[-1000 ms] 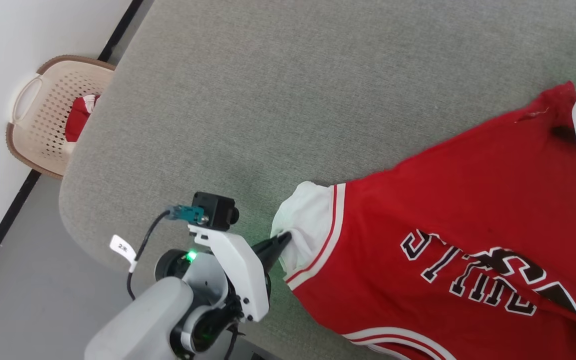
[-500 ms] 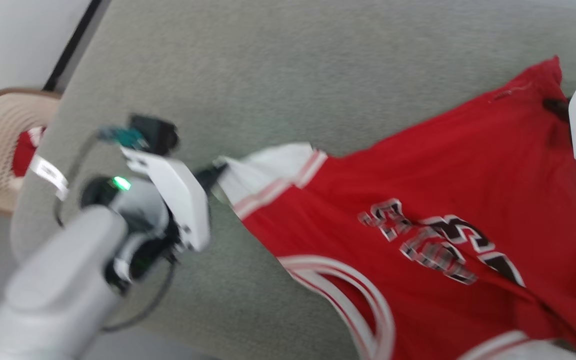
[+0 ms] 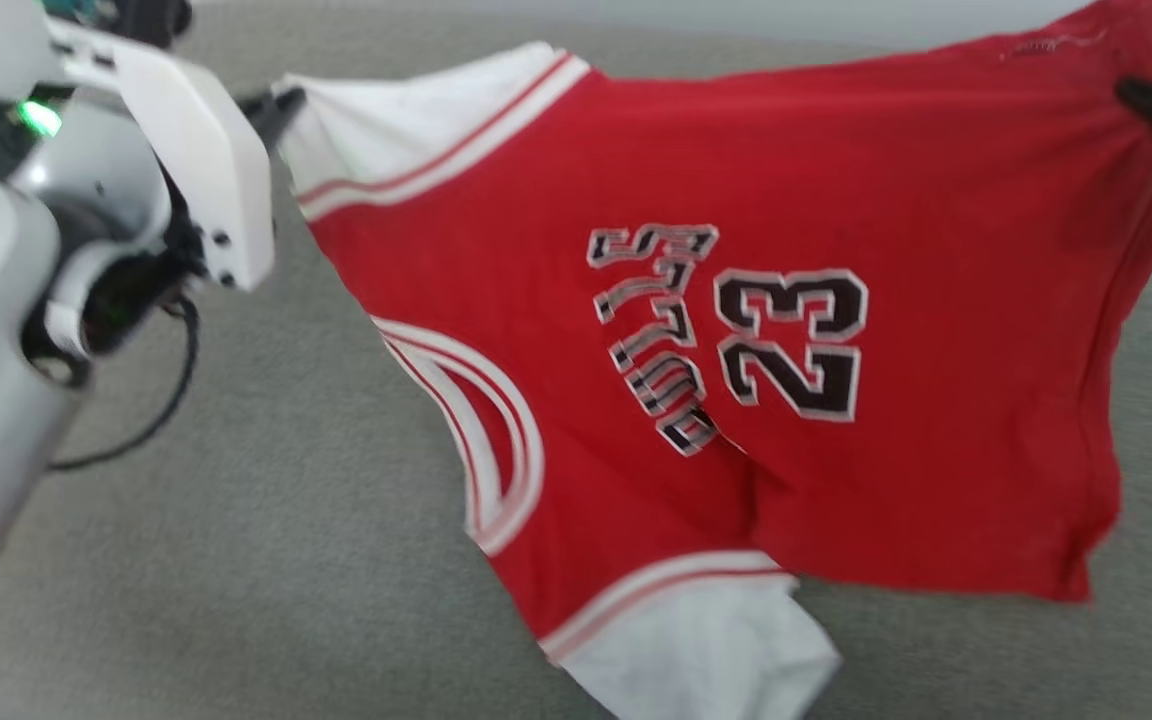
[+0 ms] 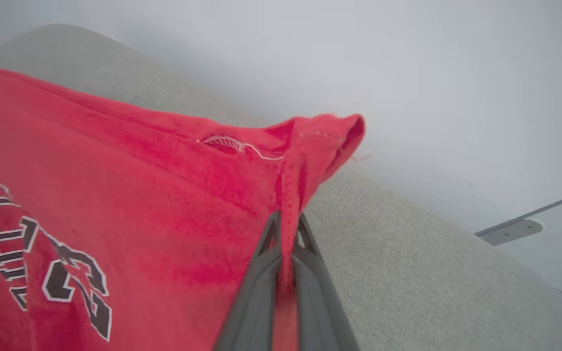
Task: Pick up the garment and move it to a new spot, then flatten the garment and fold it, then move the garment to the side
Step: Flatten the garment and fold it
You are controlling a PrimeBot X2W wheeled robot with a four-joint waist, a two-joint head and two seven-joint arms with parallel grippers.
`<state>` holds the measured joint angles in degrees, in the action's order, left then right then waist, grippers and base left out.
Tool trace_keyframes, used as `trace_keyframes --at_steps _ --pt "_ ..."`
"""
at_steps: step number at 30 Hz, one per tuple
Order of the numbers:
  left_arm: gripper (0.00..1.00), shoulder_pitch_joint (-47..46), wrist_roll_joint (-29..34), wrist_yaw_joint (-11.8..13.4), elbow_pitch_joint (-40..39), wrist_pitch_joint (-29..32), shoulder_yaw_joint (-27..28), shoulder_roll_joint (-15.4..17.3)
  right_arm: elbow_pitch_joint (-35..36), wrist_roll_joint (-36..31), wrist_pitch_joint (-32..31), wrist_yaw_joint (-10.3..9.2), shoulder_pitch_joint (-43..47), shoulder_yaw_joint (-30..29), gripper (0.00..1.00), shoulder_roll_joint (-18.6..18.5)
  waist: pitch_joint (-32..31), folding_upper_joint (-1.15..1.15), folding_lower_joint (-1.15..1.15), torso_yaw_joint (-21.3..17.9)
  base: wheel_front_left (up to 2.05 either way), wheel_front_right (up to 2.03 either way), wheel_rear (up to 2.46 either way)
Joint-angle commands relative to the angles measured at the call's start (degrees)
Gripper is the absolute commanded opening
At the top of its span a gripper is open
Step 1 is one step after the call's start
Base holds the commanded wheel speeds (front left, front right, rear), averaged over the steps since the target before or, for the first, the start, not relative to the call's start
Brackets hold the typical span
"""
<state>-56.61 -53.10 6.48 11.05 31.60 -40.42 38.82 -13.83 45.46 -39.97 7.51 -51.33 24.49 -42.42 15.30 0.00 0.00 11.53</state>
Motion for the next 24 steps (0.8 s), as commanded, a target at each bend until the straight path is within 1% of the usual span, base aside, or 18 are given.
trace_keyframes --at_steps 1,3,6,8,11,14,18,20,21,23,24 --pt "0.0 -1.47 0.43 -0.29 0.52 0.52 0.33 0.54 0.9 -0.54 -0.34 -0.04 0.35 -0.74 0.0 0.16 -1.37 0.0 0.0 -1.62 0.0 0.0 0.0" --pt "0.0 -3.64 1.05 -0.74 1.35 1.26 0.15 0.38 2.33 -1.23 -1.02 -0.04 0.34 -2.08 0.0 0.43 -1.81 0.0 0.0 -2.32 0.0 0.0 0.0" --pt "0.0 -7.06 2.0 -1.53 3.85 1.96 -0.27 -0.79 3.48 -2.81 -1.75 -0.04 -0.31 -4.21 0.0 1.25 -1.74 0.0 0.0 -3.11 0.0 0.0 0.0" --pt "0.0 -9.61 2.86 -1.79 6.33 1.16 -0.13 -2.07 3.0 -4.43 -1.24 -0.04 -1.55 -5.55 0.0 2.34 -1.07 0.0 0.0 -3.5 0.0 0.0 0.0" --pt "0.0 -14.21 5.19 -2.67 11.12 -2.89 -0.11 -4.77 -0.02 -7.97 1.91 -0.04 -4.34 -7.2 0.0 4.66 0.43 0.0 0.0 -3.88 0.0 0.0 0.0" --pt "0.0 -20.04 8.95 -3.38 16.68 -11.27 0.66 -7.67 -5.35 -13.27 9.16 -0.05 -9.28 -9.7 0.0 8.04 2.19 0.0 0.0 -4.21 0.0 0.0 0.0" --pt "0.0 -27.64 14.96 -2.81 24.07 -25.51 1.32 -10.65 -13.61 -22.19 21.91 -0.05 -15.79 -11.87 0.0 12.64 3.58 0.0 0.0 -4.46 0.0 0.0 0.0" --pt "0.0 -30.89 17.54 -2.1 27.05 -32.95 1.83 -11.68 -17.32 -26.34 28.7 -0.05 -18.94 -13.37 0.0 14.21 3.91 0.0 0.0 -4.48 0.0 0.0 0.0" --pt "0.0 -30.89 17.54 -2.1 27.05 -32.95 1.83 -11.68 -17.32 -26.34 28.7 -0.05 -18.94 -13.37 0.0 14.21 3.91 0.0 0.0 -4.48 0.0 0.0 0.0" --pt "0.0 -33.01 19.15 -1.71 29.5 -40.09 2.38 -12.84 -21.06 -30.16 34.56 -0.07 -20.87 -14.74 0.0 15.71 3.97 0.0 0.0 -4.34 0.0 0.0 0.0" --pt "0.0 -33.47 19.92 -1.94 30.87 -42.69 2.33 -13.23 -22.44 -32.0 37.33 -0.06 -21.4 -14.75 0.0 16.37 3.87 0.0 0.0 -4.24 0.0 0.0 0.0"
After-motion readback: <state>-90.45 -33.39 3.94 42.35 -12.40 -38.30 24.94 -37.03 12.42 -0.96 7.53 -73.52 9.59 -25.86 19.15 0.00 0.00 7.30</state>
